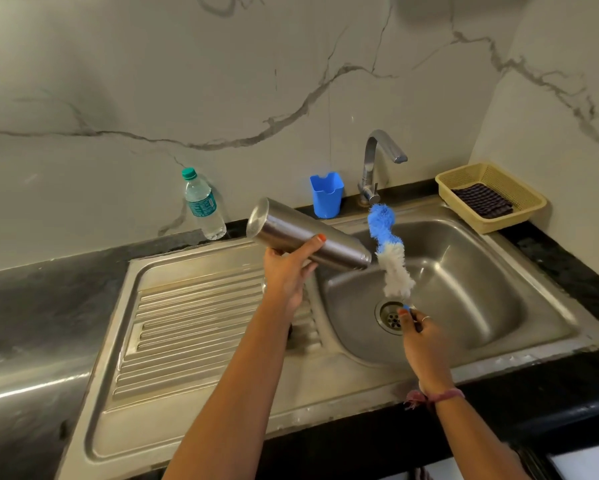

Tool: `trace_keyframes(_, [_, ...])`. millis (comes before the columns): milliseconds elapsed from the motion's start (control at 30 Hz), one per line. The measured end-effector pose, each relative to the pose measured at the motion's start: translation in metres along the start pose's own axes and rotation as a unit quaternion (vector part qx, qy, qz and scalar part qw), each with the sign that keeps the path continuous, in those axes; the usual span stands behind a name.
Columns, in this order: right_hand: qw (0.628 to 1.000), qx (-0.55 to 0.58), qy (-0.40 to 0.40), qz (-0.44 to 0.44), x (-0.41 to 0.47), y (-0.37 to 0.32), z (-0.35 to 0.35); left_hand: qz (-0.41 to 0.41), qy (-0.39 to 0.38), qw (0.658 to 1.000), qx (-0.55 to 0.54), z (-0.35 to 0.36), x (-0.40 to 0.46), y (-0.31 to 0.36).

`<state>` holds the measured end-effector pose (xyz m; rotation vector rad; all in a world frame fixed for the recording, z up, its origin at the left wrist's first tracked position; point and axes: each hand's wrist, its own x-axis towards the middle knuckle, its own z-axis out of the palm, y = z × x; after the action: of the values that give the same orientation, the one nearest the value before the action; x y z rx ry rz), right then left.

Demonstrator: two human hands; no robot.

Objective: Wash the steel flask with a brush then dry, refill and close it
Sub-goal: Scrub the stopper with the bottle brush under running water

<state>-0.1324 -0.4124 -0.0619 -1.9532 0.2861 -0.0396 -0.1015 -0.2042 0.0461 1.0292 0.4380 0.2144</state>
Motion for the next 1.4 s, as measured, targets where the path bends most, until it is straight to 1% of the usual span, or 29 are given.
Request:
trace_keyframes(100, [1.0, 0.031, 0.0, 0.002, 0.0, 0.0, 0.004, 0.005, 0.015, 0.999, -0.049, -0.008, 0.005, 0.022])
trace_keyframes(200, [0.999, 0.031, -0.003, -0.004, 0.0, -0.003, 0.007, 0.022, 0.033, 0.996, -0.079, -0.02, 0.009, 0.043])
trace_keyframes(333, [1.0, 0.022, -0.009, -0.009, -0.003, -0.01, 0.011, 0.05, 0.061, 0.992, -0.098, -0.047, 0.011, 0.068])
trace_keyframes(467, [1.0, 0.013, -0.02, -0.019, -0.005, -0.015, 0.014, 0.072, 0.11, 0.986, -0.102, -0.084, 0.012, 0.086])
trace_keyframes(600, [0.999, 0.012, -0.028, -0.015, -0.004, -0.015, 0.02, 0.095, 0.167, 0.981, -0.036, -0.115, 0.011, 0.095])
trace_keyframes(833, [0.998, 0.009, -0.053, -0.015, -0.004, -0.023, 0.035, 0.107, 0.202, 0.968, 0.106, -0.143, 0.005, 0.091])
trace_keyframes(1067, [0.997, -0.001, -0.064, -0.037, -0.008, -0.032, 0.044, 0.101, 0.219, 0.929, 0.282, -0.152, 0.02, 0.077])
trace_keyframes(1267, [0.997, -0.006, -0.065, -0.035, -0.007, -0.029, 0.044, 0.116, 0.219, 0.912, 0.326, -0.154, 0.033, 0.067])
trace_keyframes(1400, [0.997, -0.011, -0.071, -0.029, -0.006, -0.025, 0.042, 0.107, 0.225, 0.906, 0.341, -0.153, 0.038, 0.063])
